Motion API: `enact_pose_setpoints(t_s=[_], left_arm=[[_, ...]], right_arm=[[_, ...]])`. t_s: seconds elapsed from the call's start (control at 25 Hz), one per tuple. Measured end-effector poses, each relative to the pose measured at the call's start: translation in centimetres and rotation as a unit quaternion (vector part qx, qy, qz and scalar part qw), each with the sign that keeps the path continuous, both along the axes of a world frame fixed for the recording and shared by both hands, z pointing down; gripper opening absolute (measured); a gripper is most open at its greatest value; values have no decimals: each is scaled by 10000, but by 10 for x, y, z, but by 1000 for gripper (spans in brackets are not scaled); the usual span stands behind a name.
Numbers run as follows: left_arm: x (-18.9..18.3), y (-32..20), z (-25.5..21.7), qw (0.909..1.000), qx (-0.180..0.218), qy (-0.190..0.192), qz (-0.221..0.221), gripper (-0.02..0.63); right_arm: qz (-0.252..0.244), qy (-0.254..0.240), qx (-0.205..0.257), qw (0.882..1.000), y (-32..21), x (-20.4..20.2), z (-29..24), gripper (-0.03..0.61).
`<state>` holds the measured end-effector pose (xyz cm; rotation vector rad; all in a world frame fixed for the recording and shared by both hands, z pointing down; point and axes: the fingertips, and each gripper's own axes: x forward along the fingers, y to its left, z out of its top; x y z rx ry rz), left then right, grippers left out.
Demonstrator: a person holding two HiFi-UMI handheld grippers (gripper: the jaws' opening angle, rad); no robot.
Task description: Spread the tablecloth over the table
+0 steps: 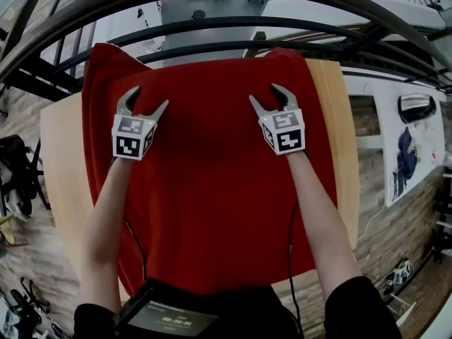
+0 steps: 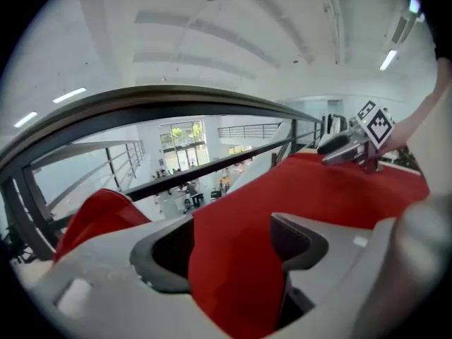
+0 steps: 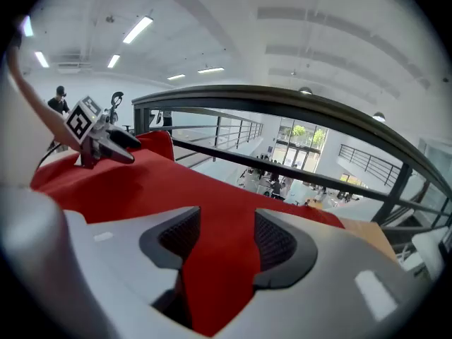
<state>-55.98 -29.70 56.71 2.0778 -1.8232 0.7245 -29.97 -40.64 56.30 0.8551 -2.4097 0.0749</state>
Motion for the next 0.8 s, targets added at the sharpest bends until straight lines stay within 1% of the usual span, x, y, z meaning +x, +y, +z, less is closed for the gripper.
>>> enact_pose_setpoints(t_s=[0.12, 0.16, 0.2, 0.24, 0.28, 0.32, 0.36, 0.44, 0.56, 0.68, 0.8], left_arm=[[87, 21, -3, 9977, 76, 497, 452, 313], [117, 31, -6, 9957, 79, 682, 617, 271], [146, 41, -9, 9930, 67, 880, 788, 198], [174, 52, -12, 9896, 45, 1071, 961, 143], [201, 63, -16, 9859, 13, 1234, 1134, 88], [226, 75, -18, 9822, -26, 1365, 1291, 17], [249, 87, -21, 9789, -66, 1478, 1411, 6], [288, 111, -23, 9735, -146, 1675, 1550, 6], [345, 147, -21, 9644, -310, 1854, 1859, 6], [406, 188, -9, 9485, -577, 2027, 2367, 6], [456, 237, 4, 9325, -974, 2154, 2731, 6]], right_arm=[[349, -341, -233, 9985, 47, 42, -1, 196], [498, -454, -275, 9973, 64, 62, -3, 160], [654, -564, -273, 9959, 81, 82, -8, 94], [805, -675, -228, 9942, 97, 103, -14, 45], [938, -788, -156, 9923, 112, 122, -20, 22], [1051, -890, -78, 9904, 127, 140, -27, 11], [1151, -966, -8, 9886, 142, 157, -32, 10], [1327, -1013, 62, 9859, 172, 190, -36, 9], [1513, -765, 89, 9855, 216, 234, -30, 9], [1800, -506, 30, 9824, 252, 282, -20, 9], [2278, -527, -260, 9719, 295, 333, -11, 11]])
